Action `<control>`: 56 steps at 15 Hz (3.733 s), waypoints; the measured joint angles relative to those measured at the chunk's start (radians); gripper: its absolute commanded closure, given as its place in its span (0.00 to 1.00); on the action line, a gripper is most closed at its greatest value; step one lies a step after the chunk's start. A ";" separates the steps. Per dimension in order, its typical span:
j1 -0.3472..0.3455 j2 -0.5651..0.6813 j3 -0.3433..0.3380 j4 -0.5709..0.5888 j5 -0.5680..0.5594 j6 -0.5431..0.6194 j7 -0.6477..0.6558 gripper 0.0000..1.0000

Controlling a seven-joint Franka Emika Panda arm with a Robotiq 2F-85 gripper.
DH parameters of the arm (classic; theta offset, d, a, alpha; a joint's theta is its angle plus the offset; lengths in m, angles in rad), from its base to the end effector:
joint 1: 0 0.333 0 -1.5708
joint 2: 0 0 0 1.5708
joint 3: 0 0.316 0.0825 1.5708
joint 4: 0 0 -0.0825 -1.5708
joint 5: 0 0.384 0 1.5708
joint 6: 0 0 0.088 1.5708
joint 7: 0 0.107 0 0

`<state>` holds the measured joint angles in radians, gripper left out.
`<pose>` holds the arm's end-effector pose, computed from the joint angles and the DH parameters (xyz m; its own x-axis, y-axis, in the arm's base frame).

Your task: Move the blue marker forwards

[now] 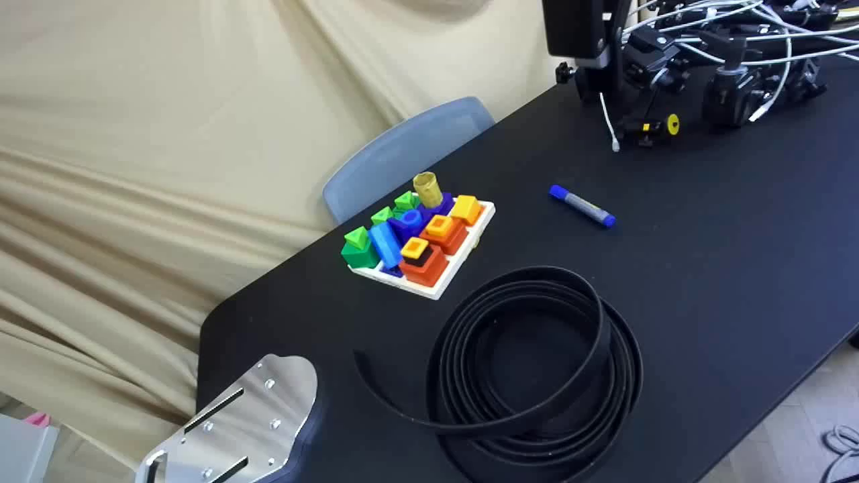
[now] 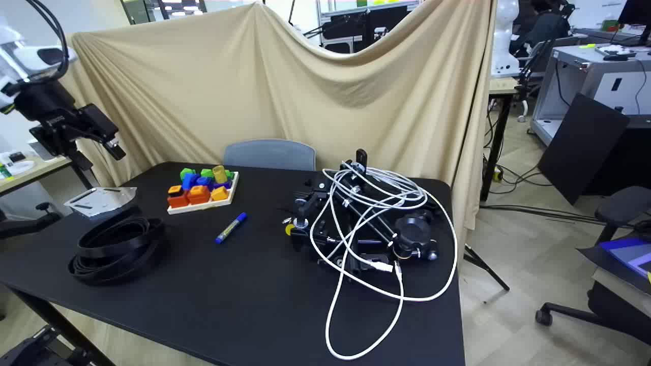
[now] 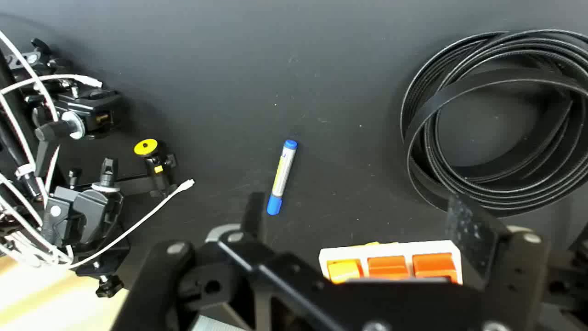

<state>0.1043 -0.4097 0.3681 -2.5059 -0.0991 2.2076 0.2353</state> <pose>0.3796 0.1921 0.4271 0.9524 0.2779 0.1254 0.2497 -0.9469 0.2024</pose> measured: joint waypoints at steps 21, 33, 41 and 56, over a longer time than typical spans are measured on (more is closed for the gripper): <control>-0.035 0.072 -0.135 -0.008 -0.001 0.130 -0.002 0.00; -0.100 0.389 -0.262 0.010 -0.048 0.411 -0.049 0.00; -0.095 0.412 -0.271 0.010 -0.045 0.436 -0.049 0.00; -0.059 0.836 -0.285 0.288 0.052 0.479 -0.158 0.00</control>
<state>0.0453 0.4262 0.0834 -2.2181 -0.0468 2.6862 0.0772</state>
